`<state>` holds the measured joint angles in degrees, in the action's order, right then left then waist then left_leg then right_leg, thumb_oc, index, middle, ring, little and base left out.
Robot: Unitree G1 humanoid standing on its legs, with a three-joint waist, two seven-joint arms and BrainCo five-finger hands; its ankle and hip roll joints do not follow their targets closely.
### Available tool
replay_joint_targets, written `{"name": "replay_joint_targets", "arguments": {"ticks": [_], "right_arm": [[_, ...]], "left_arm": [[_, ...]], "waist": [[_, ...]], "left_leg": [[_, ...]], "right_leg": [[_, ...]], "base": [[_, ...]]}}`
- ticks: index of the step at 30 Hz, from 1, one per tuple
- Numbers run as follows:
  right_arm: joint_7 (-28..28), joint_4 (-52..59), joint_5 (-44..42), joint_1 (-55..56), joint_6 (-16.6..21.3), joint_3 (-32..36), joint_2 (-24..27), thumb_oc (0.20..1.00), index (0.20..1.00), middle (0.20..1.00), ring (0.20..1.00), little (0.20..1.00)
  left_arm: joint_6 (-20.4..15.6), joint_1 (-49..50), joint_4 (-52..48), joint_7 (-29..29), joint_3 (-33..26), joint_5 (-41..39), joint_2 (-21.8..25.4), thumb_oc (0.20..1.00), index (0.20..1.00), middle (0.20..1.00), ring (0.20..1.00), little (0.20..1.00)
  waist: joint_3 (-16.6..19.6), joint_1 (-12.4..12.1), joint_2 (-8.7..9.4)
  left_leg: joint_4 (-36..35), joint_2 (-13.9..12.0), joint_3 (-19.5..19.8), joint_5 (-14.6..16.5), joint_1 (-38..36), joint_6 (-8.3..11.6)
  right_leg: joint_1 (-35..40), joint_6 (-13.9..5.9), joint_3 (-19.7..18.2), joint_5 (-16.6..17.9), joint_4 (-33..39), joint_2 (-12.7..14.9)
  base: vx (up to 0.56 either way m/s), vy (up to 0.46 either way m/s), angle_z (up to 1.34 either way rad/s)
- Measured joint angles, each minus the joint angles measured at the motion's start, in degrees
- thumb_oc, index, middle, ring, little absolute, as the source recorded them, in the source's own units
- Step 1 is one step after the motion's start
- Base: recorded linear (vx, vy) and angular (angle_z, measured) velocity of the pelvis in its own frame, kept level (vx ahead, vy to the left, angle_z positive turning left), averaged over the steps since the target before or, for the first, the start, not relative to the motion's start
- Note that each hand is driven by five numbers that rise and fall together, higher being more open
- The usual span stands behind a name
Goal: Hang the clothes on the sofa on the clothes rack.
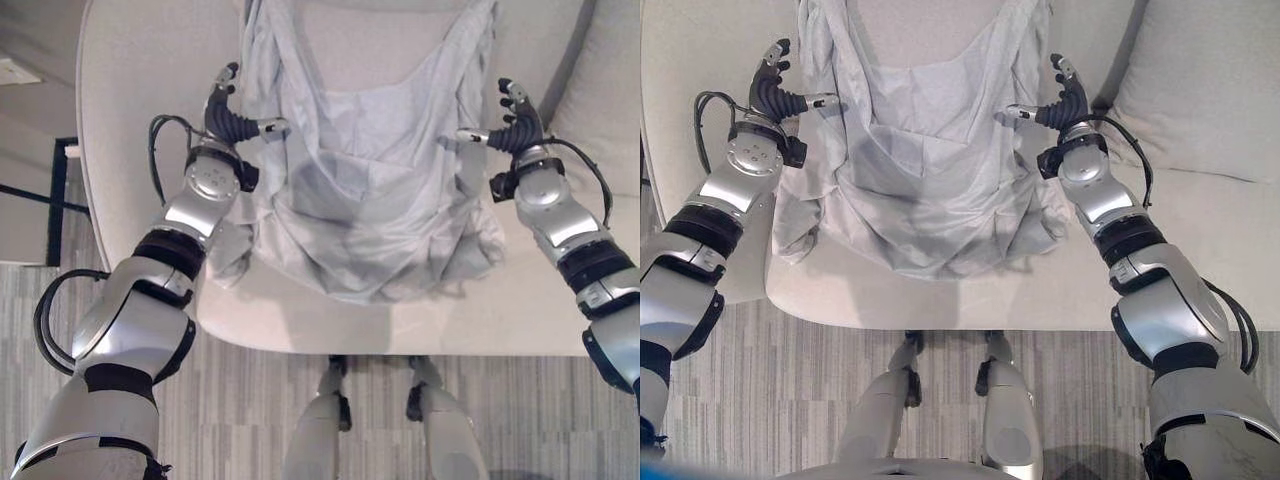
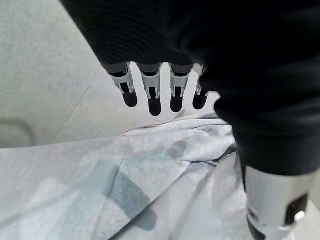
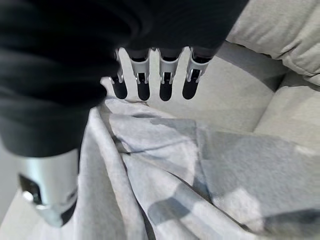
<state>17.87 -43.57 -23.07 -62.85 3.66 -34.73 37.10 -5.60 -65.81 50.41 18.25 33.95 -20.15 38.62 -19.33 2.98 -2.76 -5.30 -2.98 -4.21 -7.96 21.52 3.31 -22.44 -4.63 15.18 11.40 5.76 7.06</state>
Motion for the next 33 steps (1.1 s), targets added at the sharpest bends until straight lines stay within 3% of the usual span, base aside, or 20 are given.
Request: {"name": "replay_joint_targets", "arguments": {"ticks": [19, 33], "right_arm": [[-1.75, -4.16, 0.52, -1.97, -1.32, -2.22, 0.07, 1.000, 1.000, 1.000, 1.000, 1.000], [3.12, -7.57, 3.07, -5.27, -2.95, -2.21, 0.95, 1.000, 1.000, 1.000, 1.000, 1.000]], "left_arm": [[0.86, -1.21, 3.43, -1.22, 2.90, 0.02, 0.36, 1.000, 1.000, 1.000, 1.000, 1.000], [2.03, -10.12, 4.59, -0.64, 10.87, 3.52, 3.19, 1.000, 1.000, 1.000, 1.000, 1.000]], "waist": [[0.05, -0.01, -0.04], [0.07, -0.06, -0.09]], "left_leg": [[0.00, 0.12, 0.05, -0.20, 0.78, -0.04], [0.01, 0.24, 0.15, -0.37, 4.89, -0.10]], "right_leg": [[-0.81, -0.08, 0.05, 0.09, 0.01, 0.12], [-4.89, -0.03, 0.06, 0.23, 0.00, 0.25]], "base": [[0.00, 0.000, 0.00], [0.00, 0.001, 0.00]]}}
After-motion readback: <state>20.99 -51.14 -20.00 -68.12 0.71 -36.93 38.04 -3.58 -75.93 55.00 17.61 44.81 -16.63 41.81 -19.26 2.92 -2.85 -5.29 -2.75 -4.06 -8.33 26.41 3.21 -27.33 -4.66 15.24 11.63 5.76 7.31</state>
